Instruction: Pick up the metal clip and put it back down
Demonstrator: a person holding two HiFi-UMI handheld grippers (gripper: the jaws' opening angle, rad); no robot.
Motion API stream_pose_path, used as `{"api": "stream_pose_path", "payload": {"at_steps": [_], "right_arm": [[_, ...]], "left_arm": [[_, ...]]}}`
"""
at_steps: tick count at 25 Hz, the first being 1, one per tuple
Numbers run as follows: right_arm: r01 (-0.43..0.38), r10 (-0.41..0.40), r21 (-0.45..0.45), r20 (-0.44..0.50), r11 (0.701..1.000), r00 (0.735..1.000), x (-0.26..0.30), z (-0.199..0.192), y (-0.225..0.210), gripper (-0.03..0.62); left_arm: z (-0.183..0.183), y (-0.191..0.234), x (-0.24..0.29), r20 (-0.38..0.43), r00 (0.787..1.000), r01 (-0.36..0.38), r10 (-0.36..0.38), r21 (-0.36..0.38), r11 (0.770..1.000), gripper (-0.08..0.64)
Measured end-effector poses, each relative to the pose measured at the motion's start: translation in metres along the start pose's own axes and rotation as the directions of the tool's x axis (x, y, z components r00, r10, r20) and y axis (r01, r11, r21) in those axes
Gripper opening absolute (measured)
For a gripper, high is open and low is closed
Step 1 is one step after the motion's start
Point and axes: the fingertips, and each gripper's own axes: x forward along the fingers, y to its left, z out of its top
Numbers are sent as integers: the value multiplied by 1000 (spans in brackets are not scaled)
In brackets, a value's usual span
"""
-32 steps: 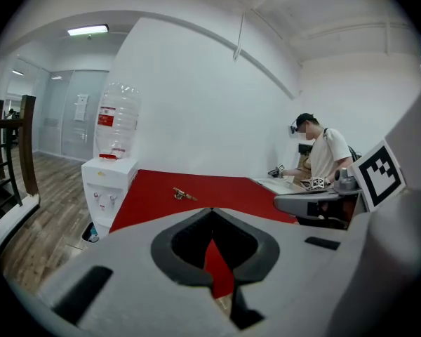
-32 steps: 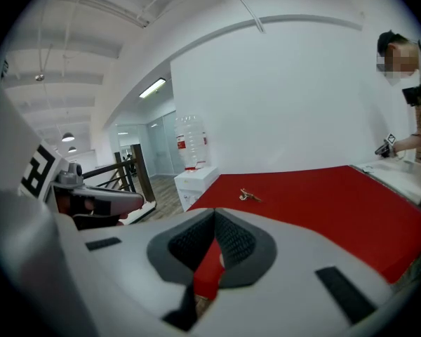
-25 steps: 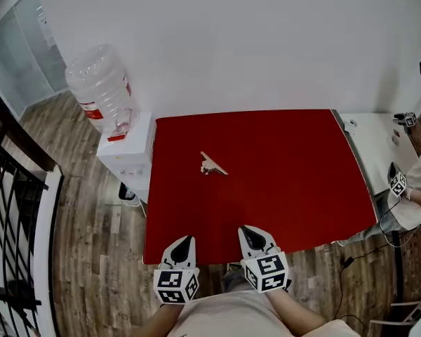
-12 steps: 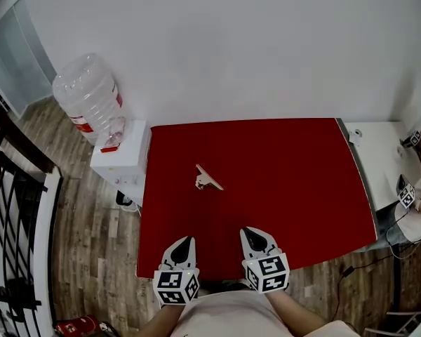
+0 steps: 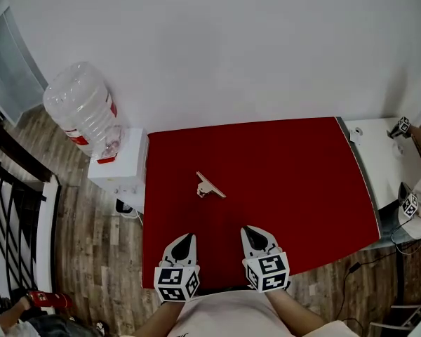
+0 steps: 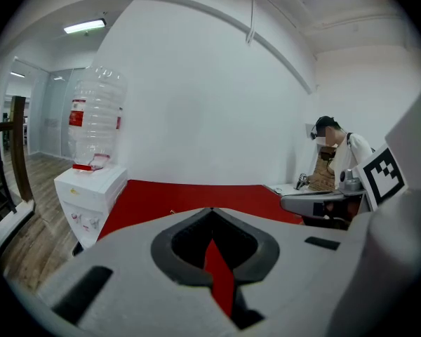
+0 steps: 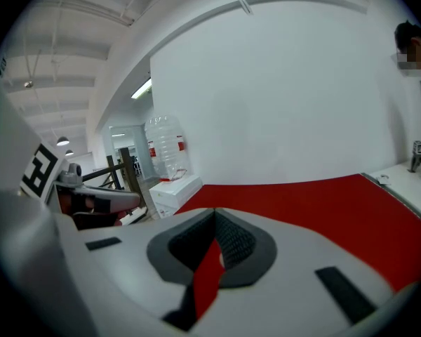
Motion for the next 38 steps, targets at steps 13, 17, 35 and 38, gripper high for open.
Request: {"api": "stream_pose_path", "payload": {"at_steps": [13, 17, 35, 38], "right_arm": [[41, -41, 3, -17, 999, 999, 38, 14, -24, 6], [50, -50, -2, -24, 999, 998, 57, 14, -37, 6], [54, -51, 33, -73, 998, 996, 145, -25, -63, 6], [47, -44, 37, -89, 998, 995, 156, -35, -64, 6]], "left_arm": [[11, 20, 45, -17, 1000, 14, -13, 64, 998, 6], [11, 29, 71, -25, 1000, 20, -18, 80, 997, 6], [-47, 73, 179, -119, 993, 13, -9, 34, 999, 8], [-65, 82, 197, -155, 988, 17, -16, 5, 1000, 42]]}}
